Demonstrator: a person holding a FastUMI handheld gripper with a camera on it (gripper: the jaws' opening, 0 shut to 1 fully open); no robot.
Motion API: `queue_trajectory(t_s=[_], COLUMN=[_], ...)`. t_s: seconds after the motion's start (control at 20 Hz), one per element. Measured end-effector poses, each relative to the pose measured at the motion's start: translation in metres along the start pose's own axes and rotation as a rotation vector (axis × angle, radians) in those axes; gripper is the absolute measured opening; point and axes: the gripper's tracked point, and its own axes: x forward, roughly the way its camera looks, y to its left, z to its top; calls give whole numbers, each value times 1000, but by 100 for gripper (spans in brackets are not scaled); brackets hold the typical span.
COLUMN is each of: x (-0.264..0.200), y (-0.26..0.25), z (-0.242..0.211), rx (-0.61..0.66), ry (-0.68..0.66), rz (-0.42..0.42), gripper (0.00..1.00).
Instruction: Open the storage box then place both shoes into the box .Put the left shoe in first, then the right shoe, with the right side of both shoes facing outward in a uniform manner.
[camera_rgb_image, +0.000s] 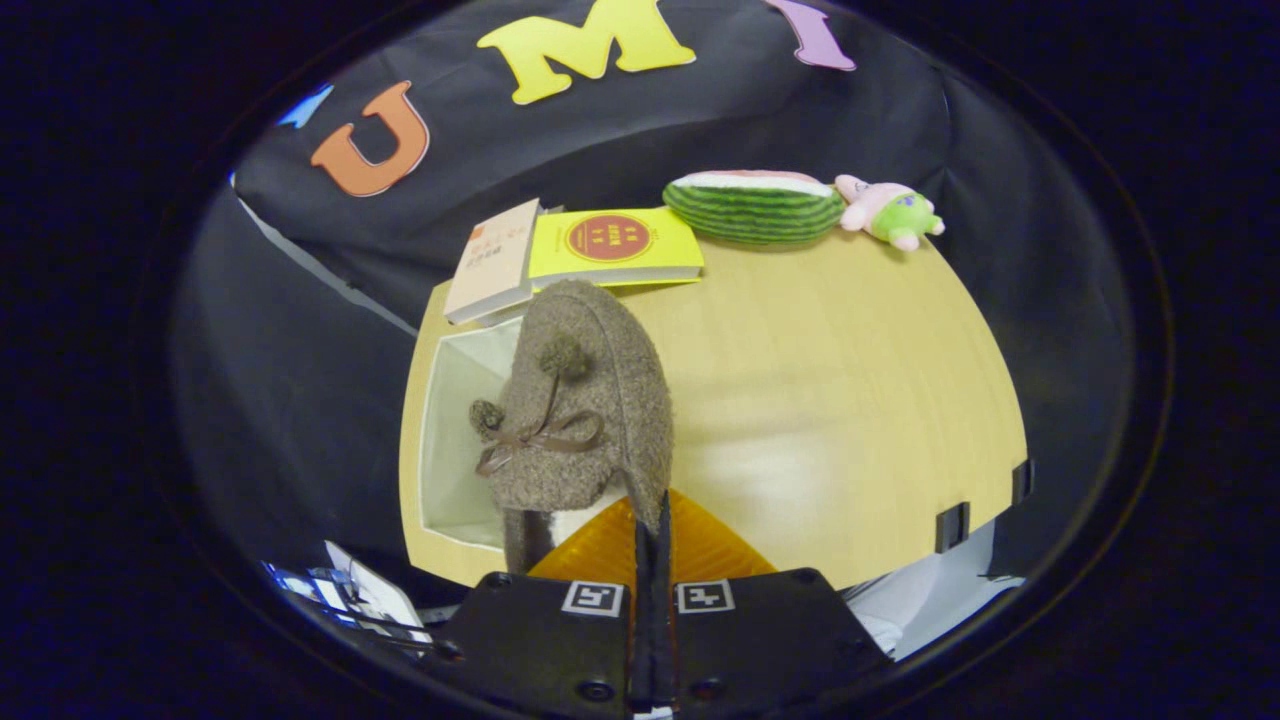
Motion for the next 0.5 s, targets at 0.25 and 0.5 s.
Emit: queue_trajectory(t_s=[0.25, 0.5], x=[17, 42], y=[55, 86], z=[1, -2], rx=[29, 47], ry=[-48, -61], rz=[102, 133], gripper=[6, 6])
